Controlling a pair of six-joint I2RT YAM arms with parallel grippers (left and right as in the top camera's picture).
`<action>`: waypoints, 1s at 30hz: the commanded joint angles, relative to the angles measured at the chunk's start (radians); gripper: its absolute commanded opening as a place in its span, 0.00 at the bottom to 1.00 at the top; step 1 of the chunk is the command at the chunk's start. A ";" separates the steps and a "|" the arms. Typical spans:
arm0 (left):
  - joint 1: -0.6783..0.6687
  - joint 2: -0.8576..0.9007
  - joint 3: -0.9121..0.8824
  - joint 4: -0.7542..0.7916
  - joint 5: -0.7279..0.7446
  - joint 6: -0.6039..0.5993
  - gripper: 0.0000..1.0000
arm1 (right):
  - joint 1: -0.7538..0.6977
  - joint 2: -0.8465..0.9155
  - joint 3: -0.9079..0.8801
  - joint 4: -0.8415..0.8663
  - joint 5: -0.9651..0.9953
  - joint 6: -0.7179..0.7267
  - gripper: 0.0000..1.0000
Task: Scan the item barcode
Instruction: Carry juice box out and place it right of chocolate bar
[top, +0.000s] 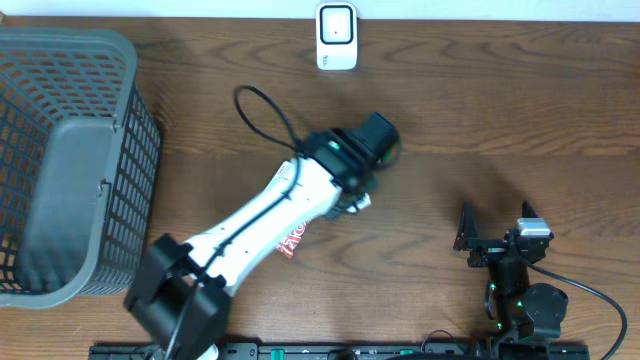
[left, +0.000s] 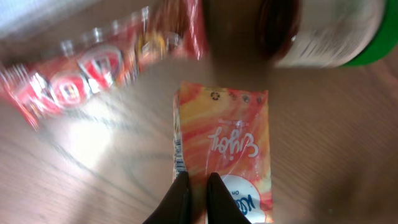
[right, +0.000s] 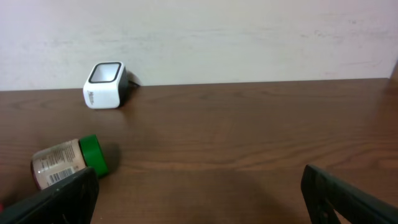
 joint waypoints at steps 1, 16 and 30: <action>-0.060 0.035 -0.001 0.004 -0.019 -0.374 0.07 | 0.005 -0.005 -0.001 -0.004 0.002 0.013 0.99; -0.153 0.103 -0.001 0.129 -0.234 -0.605 0.45 | 0.005 -0.005 -0.001 -0.004 0.002 0.013 0.99; -0.102 -0.236 0.040 0.210 -0.817 0.574 0.85 | 0.005 -0.005 -0.001 -0.004 0.002 0.013 0.99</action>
